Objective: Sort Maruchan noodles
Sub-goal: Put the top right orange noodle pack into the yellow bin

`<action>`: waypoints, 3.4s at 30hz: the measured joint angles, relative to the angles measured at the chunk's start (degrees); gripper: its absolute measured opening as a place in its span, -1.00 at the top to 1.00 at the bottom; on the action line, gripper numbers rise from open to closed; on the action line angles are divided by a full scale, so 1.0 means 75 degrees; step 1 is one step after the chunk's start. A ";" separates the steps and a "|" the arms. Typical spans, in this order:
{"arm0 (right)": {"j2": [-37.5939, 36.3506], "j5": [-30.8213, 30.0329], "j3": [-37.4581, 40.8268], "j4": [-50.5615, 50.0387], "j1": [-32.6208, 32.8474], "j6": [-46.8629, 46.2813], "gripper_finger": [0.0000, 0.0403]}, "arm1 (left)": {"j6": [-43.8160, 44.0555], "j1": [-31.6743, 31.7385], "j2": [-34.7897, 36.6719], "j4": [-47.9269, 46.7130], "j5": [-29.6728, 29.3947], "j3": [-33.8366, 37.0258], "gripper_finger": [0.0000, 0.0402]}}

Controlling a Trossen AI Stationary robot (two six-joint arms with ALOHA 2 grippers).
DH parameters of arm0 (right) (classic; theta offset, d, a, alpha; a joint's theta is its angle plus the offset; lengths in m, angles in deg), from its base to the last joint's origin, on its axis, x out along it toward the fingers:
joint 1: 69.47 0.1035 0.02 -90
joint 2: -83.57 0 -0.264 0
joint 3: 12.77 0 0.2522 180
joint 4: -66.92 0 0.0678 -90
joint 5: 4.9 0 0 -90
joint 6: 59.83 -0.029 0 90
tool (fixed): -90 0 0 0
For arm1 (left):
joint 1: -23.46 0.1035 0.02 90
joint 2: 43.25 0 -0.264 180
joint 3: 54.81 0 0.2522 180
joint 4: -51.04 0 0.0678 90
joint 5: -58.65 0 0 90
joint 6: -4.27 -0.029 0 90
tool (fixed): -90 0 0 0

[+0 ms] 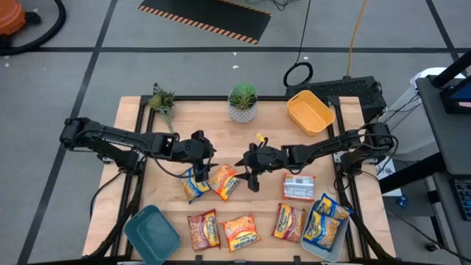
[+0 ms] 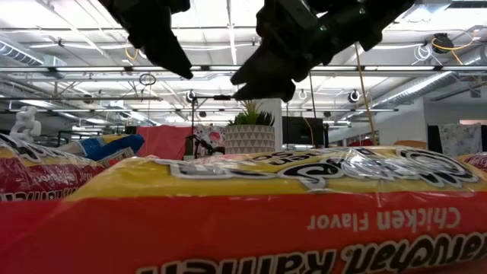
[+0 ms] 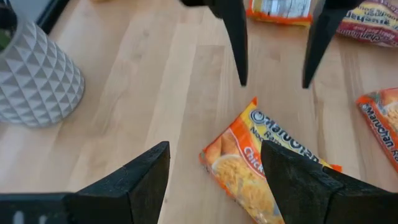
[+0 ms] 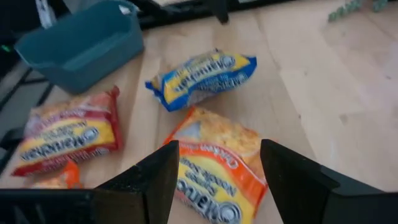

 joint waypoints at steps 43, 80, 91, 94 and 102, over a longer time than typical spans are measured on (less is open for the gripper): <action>0.0000 0.1791 0.0003 -0.6548 -0.0006 -0.0627 -0.09 | -0.0156 -0.0227 0.0000 0.0248 -0.0002 0.0000 -0.28; -0.0604 0.1376 0.0003 -0.7574 -0.0537 0.0481 -0.09 | -0.0220 -0.0224 0.0000 0.0253 -0.0005 0.0000 -0.28; -0.1954 0.0609 0.0343 -0.7451 -0.0536 0.0547 -0.04 | -0.0161 -0.0224 0.0000 0.0343 -0.0005 0.0003 -0.28; -0.2201 0.0574 0.0850 -0.6878 -0.0549 0.0985 0.02 | -0.0159 -0.0224 0.0000 0.0478 -0.0006 0.0003 -0.28; -0.2529 0.1234 0.2143 -0.5596 -0.0824 0.0957 0.18 | -0.0184 -0.0224 0.0000 0.0519 -0.0005 0.0003 -0.28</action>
